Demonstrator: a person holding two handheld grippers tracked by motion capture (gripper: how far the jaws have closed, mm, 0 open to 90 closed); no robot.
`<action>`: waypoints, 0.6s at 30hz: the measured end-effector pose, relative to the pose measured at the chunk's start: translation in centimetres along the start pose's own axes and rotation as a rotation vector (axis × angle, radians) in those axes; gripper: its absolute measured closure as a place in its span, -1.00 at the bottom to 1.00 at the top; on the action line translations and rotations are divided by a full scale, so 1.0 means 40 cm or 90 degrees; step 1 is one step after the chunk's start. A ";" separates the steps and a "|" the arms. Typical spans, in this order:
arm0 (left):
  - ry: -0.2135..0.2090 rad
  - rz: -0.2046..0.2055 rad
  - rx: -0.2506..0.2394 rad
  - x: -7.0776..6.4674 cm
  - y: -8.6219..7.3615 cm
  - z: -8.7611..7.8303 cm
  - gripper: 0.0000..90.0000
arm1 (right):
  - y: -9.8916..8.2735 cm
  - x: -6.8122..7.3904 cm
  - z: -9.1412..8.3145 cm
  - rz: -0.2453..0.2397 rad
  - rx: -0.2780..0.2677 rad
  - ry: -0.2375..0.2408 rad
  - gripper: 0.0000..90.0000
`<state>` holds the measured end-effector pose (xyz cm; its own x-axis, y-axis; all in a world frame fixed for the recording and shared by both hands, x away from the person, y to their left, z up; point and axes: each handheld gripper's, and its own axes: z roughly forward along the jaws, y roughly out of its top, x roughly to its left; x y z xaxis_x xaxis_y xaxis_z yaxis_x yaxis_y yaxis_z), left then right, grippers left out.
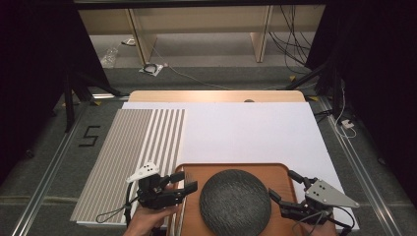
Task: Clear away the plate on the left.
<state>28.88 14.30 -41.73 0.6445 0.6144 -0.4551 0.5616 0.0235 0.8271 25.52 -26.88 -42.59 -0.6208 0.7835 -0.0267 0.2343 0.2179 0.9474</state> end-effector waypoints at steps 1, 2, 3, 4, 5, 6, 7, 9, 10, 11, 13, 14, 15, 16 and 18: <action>0.001 0.011 -0.001 -0.002 0.000 -0.002 -0.37 | 0.000 0.000 0.000 0.000 0.000 0.000 -0.59; 0.002 0.023 -0.003 -0.003 0.001 -0.004 -0.37 | 0.000 0.000 0.000 -0.001 0.000 0.000 -0.59; 0.001 0.030 -0.005 -0.003 0.001 -0.005 -0.38 | 0.000 0.000 0.000 0.000 0.000 0.000 -0.59; -0.001 0.033 -0.007 -0.003 0.001 -0.006 -0.38 | 0.000 0.000 0.000 0.000 0.000 0.000 -0.59; -0.001 0.038 -0.009 -0.003 0.002 -0.008 -0.38 | 0.000 0.000 0.000 0.000 -0.001 -0.001 -0.59; 0.000 0.043 -0.013 -0.003 0.002 -0.009 -0.39 | 0.000 0.000 0.000 0.000 0.000 -0.001 -0.59; 0.001 0.049 -0.016 -0.003 0.002 -0.011 -0.39 | 0.000 0.000 0.000 0.000 -0.002 -0.001 -0.59; 0.003 0.062 -0.022 -0.002 0.002 -0.015 -0.41 | 0.000 0.000 0.001 -0.001 -0.003 -0.001 -0.59; 0.006 0.071 -0.022 -0.002 0.002 -0.017 -0.41 | 0.000 0.000 0.001 -0.001 -0.003 -0.001 -0.59; 0.008 0.078 -0.023 -0.001 0.002 -0.019 -0.41 | 0.000 0.000 0.000 -0.001 -0.004 -0.001 -0.59; 0.010 0.082 -0.030 0.000 0.002 -0.023 -0.42 | 0.000 0.000 0.000 -0.001 -0.004 -0.001 -0.59; 0.013 0.090 -0.031 0.001 0.001 -0.025 -0.42 | 0.000 0.000 0.000 -0.001 -0.004 -0.001 -0.59; 0.017 0.098 -0.031 0.002 0.001 -0.027 -0.43 | 0.000 0.000 0.000 -0.002 -0.004 -0.001 -0.59; 0.020 0.106 -0.029 0.003 0.001 -0.029 -0.43 | 0.000 0.000 0.000 -0.002 -0.003 -0.001 -0.59; 0.026 0.118 -0.032 0.003 -0.001 -0.032 -0.44 | 0.000 0.000 -0.002 -0.002 -0.001 -0.001 -0.59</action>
<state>28.28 15.38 -41.40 0.7121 0.6437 -0.2803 0.4078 -0.0541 0.9115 25.48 -26.93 -42.55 -0.6200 0.7840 -0.0304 0.2316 0.2200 0.9476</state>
